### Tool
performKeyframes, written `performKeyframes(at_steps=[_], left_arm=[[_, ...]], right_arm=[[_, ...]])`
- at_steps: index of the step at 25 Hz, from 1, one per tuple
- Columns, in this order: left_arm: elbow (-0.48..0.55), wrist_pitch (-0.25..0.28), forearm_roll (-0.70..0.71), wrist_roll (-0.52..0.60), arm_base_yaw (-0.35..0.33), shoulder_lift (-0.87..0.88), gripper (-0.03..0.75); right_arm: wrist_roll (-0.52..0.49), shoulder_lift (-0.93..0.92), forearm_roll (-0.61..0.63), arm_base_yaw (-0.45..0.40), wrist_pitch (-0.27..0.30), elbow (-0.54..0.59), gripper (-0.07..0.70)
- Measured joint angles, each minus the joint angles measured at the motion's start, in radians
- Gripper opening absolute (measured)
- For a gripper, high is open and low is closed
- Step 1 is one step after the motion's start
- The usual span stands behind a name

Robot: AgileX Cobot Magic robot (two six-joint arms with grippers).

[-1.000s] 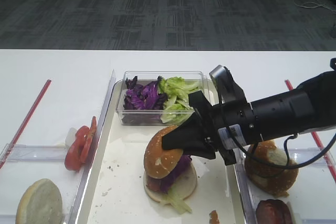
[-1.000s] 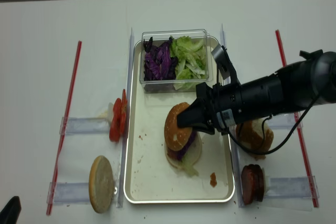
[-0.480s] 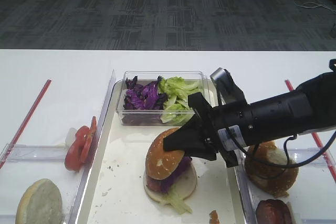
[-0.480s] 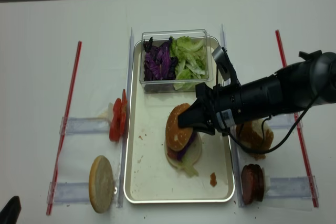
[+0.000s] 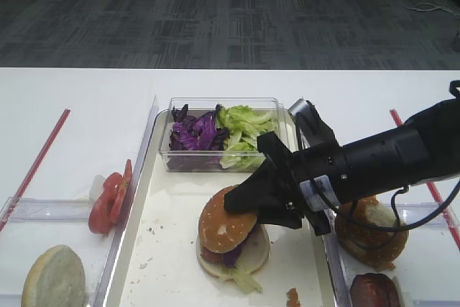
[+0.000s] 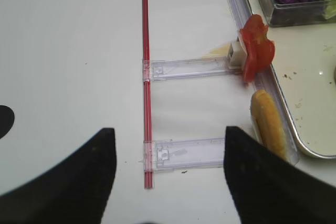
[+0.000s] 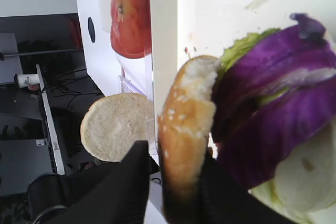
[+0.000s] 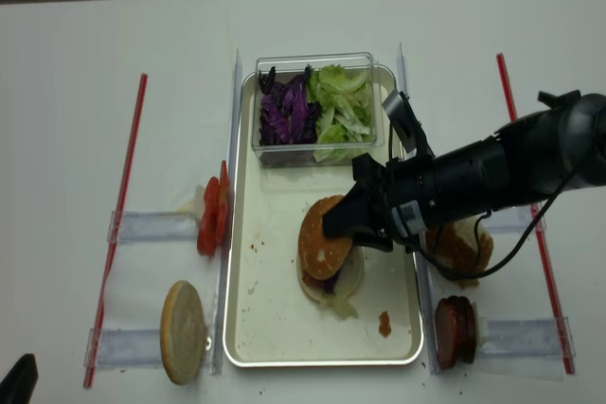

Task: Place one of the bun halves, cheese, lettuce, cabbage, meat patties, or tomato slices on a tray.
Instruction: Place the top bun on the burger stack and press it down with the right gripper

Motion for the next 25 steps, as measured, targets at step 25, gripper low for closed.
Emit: performKeyframes(at_steps=[25], left_arm=[[0.000, 0.000, 0.000, 0.000, 0.000, 0.000, 0.422]], right_arm=[[0.057, 0.000, -0.056, 0.000, 0.000, -0.010, 0.393]])
